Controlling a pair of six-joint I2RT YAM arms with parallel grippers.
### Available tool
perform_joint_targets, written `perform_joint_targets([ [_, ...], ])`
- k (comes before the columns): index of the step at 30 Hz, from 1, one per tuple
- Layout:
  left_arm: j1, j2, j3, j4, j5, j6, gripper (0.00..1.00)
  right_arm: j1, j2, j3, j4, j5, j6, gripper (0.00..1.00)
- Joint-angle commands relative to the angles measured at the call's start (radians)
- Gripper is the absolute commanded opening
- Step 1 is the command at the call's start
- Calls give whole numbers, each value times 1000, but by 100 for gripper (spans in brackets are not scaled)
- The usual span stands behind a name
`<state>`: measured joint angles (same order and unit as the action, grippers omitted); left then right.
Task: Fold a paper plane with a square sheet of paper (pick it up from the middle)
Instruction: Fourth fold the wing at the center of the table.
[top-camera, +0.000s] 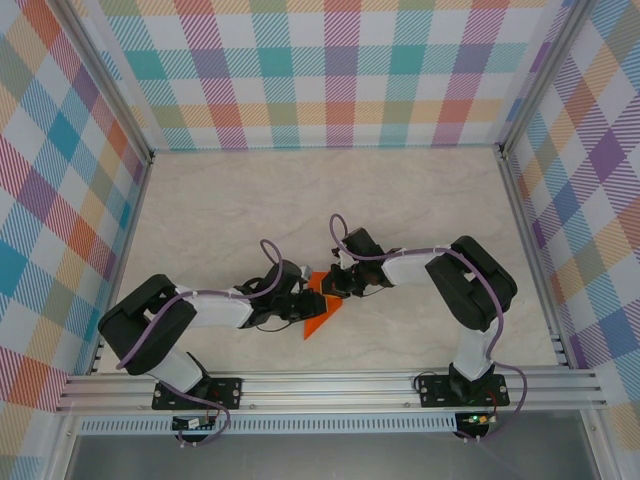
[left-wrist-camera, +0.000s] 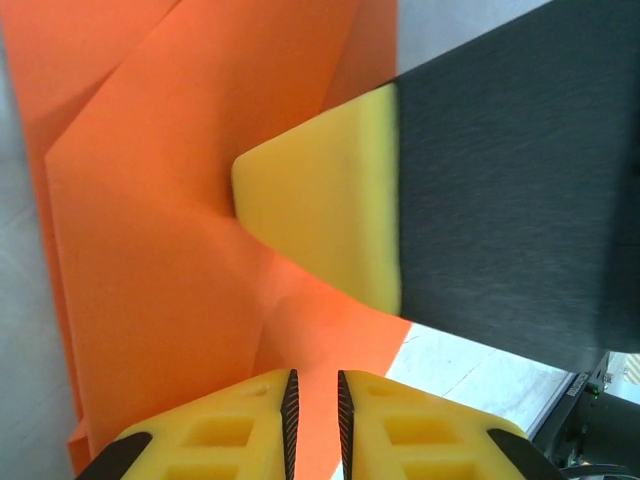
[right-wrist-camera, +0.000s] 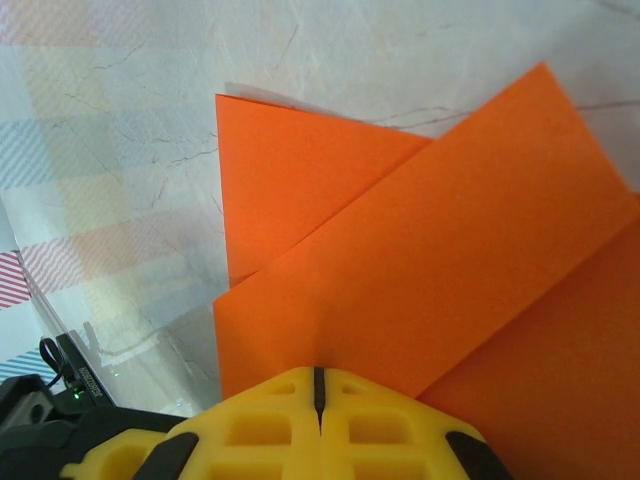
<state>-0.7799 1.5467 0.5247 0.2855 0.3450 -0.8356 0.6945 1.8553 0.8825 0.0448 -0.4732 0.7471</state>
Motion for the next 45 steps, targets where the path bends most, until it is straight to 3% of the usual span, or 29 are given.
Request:
perform_joint_targets([
  [1,13,9,-34,34,26,-23,20,3,64,-36,-78,110,-22,0],
  [9,7,-58,-156,16,91,-20,22,3,64,-7,-116,125,-43,0],
  [24,1,-370,-238,-183,148,32,30,3,57,0,-130,127,-48,0],
  [30,2,-484,-204,-192,80,18,32,3,42,-9,-129,128,-45,0],
  [36,1,-385,-140,-122,77,19,32,3,29,-11,-126,123,-44,0],
  [45,-8,-185,-169,-9,162,-6,29,3,25,12,-139,117,-49,1],
])
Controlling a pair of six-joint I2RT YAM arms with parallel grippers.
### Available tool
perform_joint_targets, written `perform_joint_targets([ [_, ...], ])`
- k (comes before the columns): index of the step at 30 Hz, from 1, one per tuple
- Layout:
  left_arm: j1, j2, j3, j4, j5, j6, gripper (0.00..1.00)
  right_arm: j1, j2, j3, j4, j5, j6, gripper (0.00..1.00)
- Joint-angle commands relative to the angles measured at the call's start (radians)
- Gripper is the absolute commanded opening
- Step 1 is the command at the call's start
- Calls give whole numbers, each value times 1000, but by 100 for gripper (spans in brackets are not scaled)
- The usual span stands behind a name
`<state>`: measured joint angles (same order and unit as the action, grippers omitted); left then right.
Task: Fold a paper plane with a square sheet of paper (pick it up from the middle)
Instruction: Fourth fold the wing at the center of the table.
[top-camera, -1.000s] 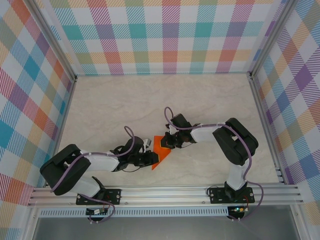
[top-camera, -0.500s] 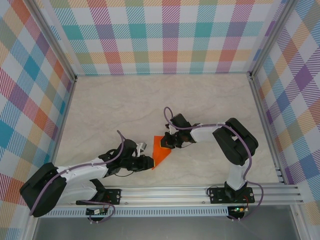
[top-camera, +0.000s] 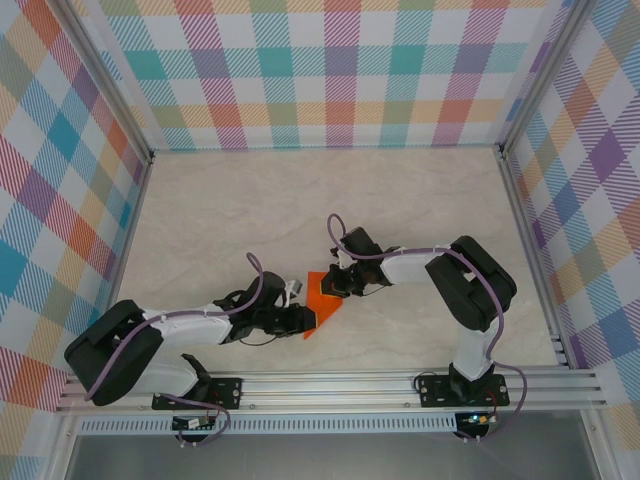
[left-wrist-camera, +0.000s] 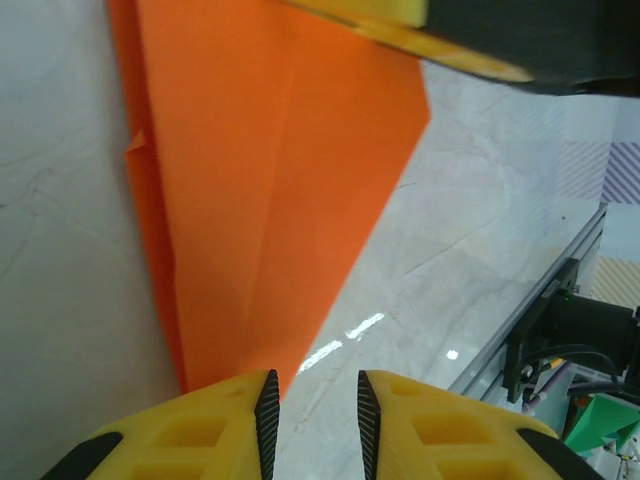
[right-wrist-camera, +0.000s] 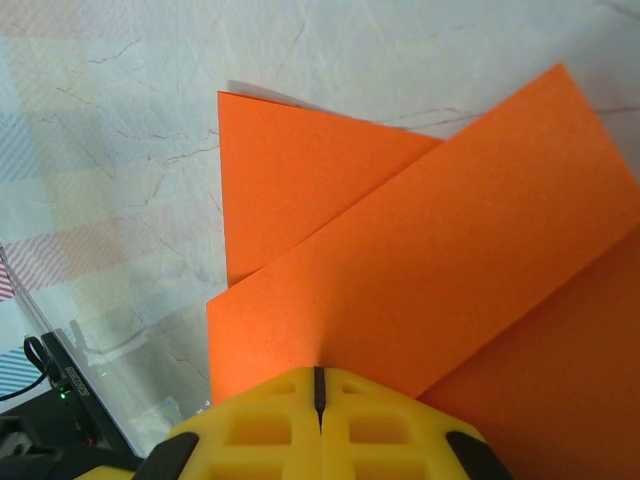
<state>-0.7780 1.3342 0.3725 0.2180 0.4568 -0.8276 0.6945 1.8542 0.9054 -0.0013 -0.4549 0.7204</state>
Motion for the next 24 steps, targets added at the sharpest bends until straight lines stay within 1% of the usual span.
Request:
perform_joint_targets([
  [1,-15,39,-22,64,63,-13,29,3,25,-12,-94,101,-21,1],
  [3,-29,46,-30,46,65,-4,29,3,26,-14,-94,102,-22,1],
  [6,-38,45,-37,-33,53,28,29,3,30,-19,-93,105,-22,1],
  [11,-50,45,-67,-69,66,46,29,3,32,-22,-94,108,-22,1],
  [18,-53,3,-71,-117,42,57,29,3,15,-14,-100,102,-22,2],
  [21,-54,-44,-56,-128,11,57,29,3,-21,-10,-116,96,-27,5],
  [24,-53,-118,-25,-190,-73,55,29,3,-110,-23,-142,117,-30,11],
])
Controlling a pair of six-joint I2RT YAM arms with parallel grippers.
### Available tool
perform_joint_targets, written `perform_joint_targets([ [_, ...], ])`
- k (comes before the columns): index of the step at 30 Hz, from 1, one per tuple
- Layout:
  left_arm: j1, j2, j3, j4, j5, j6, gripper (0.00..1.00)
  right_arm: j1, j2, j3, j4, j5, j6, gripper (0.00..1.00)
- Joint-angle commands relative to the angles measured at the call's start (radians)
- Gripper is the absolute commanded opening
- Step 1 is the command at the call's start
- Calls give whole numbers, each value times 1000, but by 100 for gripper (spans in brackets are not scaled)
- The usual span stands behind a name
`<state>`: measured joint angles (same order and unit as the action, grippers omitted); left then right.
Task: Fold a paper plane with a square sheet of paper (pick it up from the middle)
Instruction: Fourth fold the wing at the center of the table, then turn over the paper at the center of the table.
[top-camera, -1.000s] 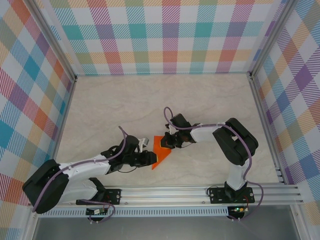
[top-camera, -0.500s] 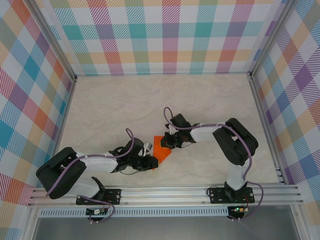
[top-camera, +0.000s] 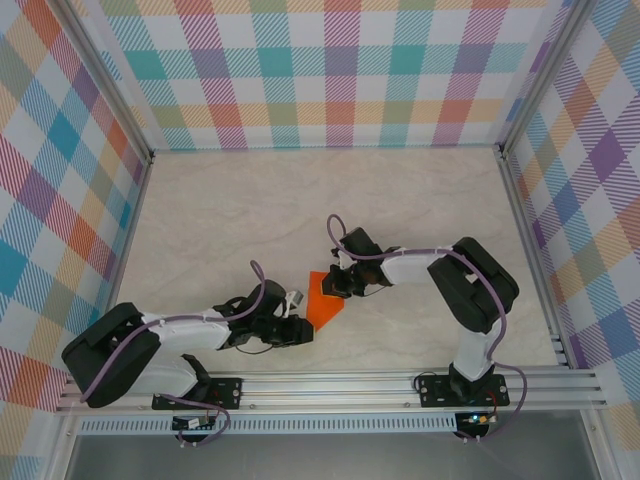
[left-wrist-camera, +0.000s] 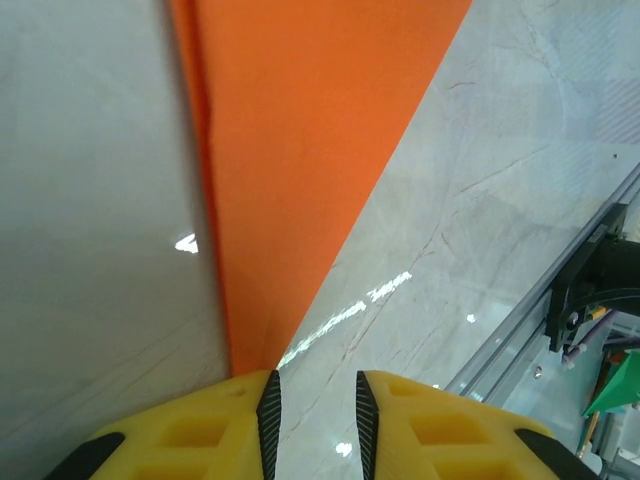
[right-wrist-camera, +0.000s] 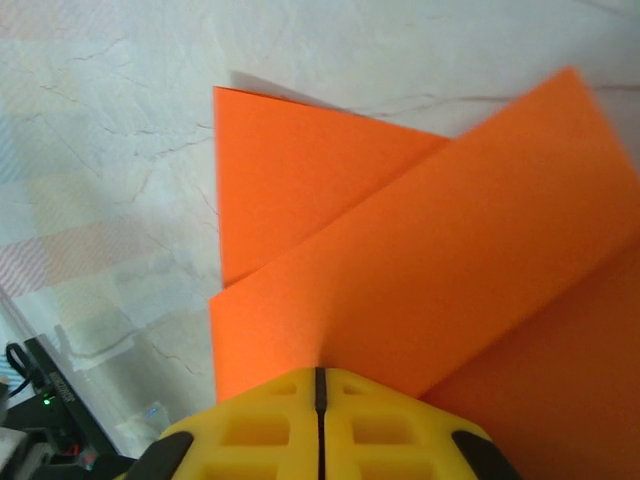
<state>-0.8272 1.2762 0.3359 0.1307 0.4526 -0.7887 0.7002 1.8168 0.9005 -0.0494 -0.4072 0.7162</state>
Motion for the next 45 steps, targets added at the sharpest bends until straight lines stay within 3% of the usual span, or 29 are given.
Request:
perform_joint_targets([
  [1,-5,-86,19,-120,-94,17,29,-2,-109,-24,-116,91,-27,16],
  [7,3,-219,55,-232,-253,27,37,-8,-271,-93,-209,225,-14,40],
  [12,24,-188,87,-251,-311,41,41,-22,-277,-167,-121,169,41,44],
  [23,38,-33,162,-191,-328,53,42,-13,-174,-195,52,42,113,37],
  [36,40,130,219,-147,-298,64,31,6,-180,-239,117,34,170,29],
  [45,40,161,229,-143,-287,62,27,14,-232,-244,78,59,186,27],
])
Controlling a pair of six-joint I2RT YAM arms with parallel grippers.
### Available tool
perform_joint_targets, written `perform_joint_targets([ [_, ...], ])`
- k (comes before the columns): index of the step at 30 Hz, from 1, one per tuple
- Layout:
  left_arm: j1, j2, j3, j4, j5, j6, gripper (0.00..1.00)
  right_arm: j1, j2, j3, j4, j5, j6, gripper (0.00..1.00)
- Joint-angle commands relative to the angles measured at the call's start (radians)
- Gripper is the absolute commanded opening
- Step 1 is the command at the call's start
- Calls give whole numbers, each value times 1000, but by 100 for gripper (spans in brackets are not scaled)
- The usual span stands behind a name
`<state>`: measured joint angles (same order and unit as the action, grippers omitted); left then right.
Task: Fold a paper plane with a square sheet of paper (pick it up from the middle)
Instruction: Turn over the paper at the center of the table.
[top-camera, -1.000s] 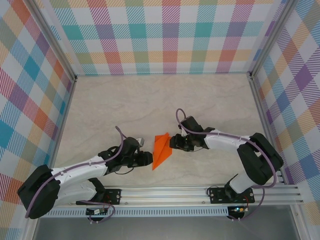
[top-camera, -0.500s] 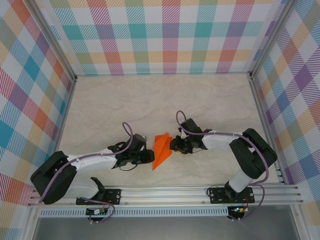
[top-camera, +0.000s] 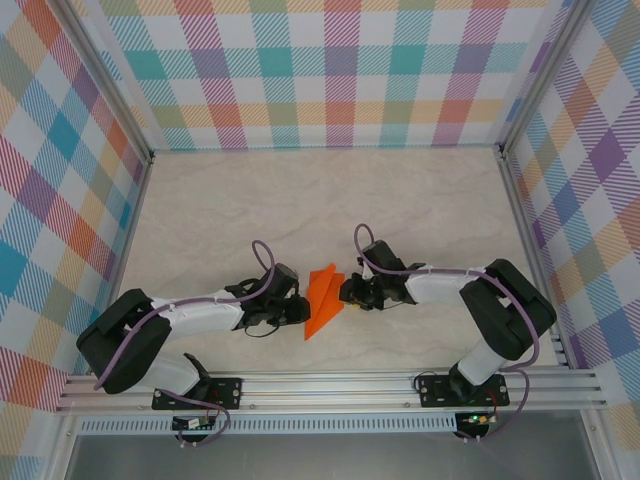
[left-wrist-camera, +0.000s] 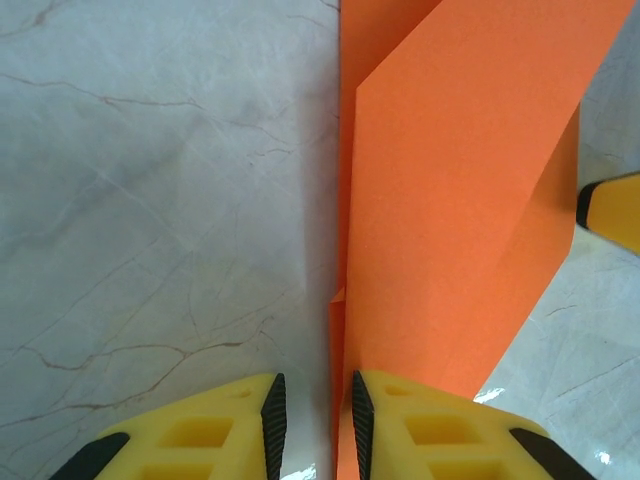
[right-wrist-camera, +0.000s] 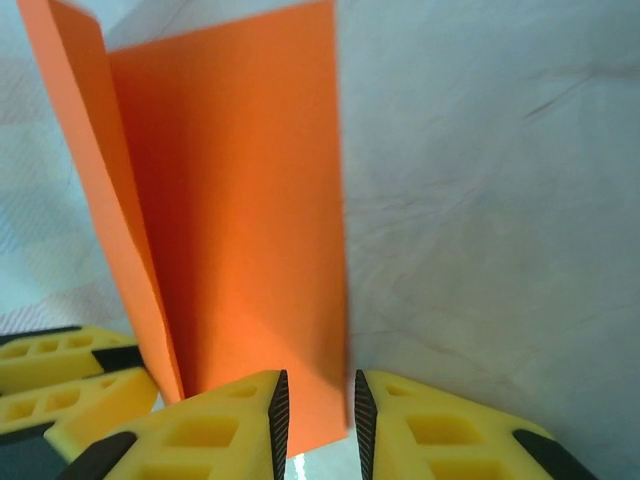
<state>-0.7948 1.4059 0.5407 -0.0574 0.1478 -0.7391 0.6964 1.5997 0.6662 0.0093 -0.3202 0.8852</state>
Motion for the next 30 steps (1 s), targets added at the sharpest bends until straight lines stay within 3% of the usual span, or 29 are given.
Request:
perform_joint_targets([
  [1,8,31,22,46,18,12,27,18,-14,-5,10,-28,17,26],
  [15,7,50,27,56,32,5,25,22,23,1,136,-65,56,28],
  [30,7,56,29,54,22,-7,24,43,74,10,217,-71,64,40],
])
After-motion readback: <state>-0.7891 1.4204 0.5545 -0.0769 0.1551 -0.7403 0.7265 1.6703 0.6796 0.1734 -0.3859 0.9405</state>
